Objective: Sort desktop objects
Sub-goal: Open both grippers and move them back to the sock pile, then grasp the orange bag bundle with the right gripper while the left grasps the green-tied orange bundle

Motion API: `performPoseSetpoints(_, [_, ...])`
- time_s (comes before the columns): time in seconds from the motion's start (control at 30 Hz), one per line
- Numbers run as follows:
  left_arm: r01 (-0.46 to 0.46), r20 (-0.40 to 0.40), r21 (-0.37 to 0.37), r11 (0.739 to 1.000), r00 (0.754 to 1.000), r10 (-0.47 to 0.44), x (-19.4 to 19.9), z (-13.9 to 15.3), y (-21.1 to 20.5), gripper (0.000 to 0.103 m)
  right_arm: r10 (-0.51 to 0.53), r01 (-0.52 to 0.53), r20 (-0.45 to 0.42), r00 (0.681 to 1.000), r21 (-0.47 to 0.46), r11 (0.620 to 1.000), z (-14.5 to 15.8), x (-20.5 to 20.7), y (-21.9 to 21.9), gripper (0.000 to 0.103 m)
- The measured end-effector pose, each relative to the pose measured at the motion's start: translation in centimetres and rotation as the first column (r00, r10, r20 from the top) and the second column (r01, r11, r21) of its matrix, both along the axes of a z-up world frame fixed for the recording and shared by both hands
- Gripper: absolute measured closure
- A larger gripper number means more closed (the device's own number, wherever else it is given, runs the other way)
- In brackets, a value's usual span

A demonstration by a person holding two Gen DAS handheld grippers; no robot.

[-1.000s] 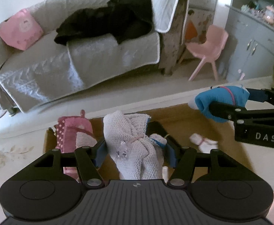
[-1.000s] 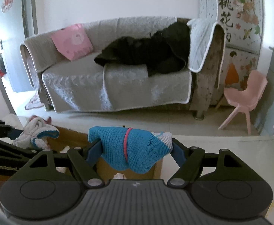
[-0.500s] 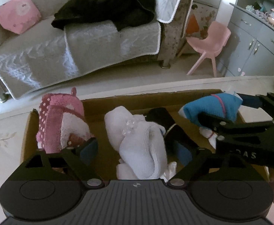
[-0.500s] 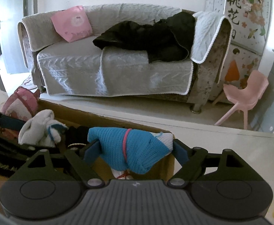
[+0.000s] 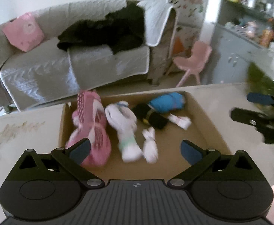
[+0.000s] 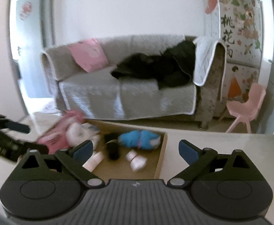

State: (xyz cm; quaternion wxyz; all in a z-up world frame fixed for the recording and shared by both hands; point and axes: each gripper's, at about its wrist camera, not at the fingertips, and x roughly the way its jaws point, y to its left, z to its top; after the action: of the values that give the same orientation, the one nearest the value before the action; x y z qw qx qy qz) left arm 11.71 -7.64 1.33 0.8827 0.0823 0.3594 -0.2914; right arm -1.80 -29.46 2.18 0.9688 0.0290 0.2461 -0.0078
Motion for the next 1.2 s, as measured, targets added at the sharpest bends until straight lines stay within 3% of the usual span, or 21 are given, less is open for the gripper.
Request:
performPoseSetpoints(0.23, [0.042, -0.026, -0.014, 0.999, 0.999, -0.043, -12.0, -2.3, 5.2, 0.000, 0.031, -0.032, 0.009, 0.999, 0.120, 0.992, -3.2, -12.9, 1.4, 0.002])
performPoseSetpoints(0.4, [-0.084, -0.099, 0.025, 0.996, 0.991, 0.086, -16.2, -5.8, 5.9, 0.000, 0.048, -0.046, -0.051, 0.998, 0.039, 0.998, -7.1, -14.8, 4.4, 0.005])
performPoseSetpoints(0.47, [-0.129, -0.129, 0.006, 0.992, 0.983, 0.128, -17.2, -6.5, 6.2, 0.000, 0.063, -0.062, -0.060, 0.996, 0.027, 0.998, -7.9, -14.5, 5.4, 0.006])
performPoseSetpoints(0.7, [-0.245, -0.218, -0.025, 0.969, 0.947, 0.234, -17.5, -8.2, 6.1, 0.000, 0.101, -0.103, -0.051, 0.994, -0.049, 0.993, -9.6, -12.7, 8.3, 0.015])
performPoseSetpoints(0.9, [-0.277, -0.281, -0.028, 0.960, 0.924, 0.259, -16.7, -9.5, 4.4, 0.000, 0.105, -0.108, -0.075, 0.992, -0.038, 0.993, -10.7, -11.4, 8.5, 0.024])
performPoseSetpoints(1.1, [-0.320, -0.276, 0.023, 0.947, 0.909, 0.314, -15.8, -10.1, 3.2, 0.001, 0.099, -0.098, -0.083, 0.992, 0.014, 0.995, -10.5, -11.3, 7.4, 0.039])
performPoseSetpoints(1.2, [-0.329, -0.255, 0.059, 0.942, 0.908, 0.333, -15.9, -10.1, 2.8, 0.002, 0.090, -0.088, -0.094, 0.992, 0.024, 0.996, -11.4, -13.8, 8.3, 0.045])
